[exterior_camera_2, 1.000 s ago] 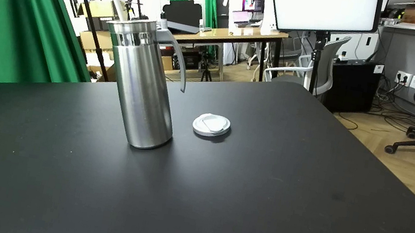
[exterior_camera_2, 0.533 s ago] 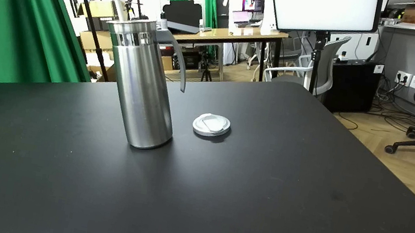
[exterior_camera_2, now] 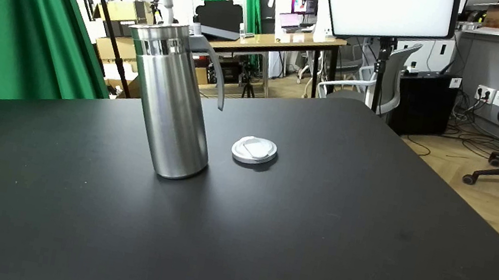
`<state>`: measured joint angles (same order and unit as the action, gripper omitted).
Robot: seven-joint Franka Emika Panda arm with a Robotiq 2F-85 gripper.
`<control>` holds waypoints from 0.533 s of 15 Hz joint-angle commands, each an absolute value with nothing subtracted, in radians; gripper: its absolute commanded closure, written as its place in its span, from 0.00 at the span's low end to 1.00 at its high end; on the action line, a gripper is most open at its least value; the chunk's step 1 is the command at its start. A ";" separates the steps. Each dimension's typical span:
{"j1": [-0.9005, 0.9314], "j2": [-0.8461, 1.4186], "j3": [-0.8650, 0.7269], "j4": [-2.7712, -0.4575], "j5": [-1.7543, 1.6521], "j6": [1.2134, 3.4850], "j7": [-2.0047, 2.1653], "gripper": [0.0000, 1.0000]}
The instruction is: Scrub the inside of the flask with the brush
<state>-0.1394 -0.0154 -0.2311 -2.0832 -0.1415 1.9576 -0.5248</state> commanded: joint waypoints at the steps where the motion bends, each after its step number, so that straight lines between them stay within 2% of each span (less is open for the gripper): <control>1: -0.153 -0.009 -0.210 -2.030 -0.141 1.911 -0.523 0.96; 8: -0.135 -0.128 -0.174 -2.061 -0.185 1.870 -0.500 0.96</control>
<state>-0.1381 -0.0640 -0.1918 -2.0538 -0.1610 1.9086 -0.5246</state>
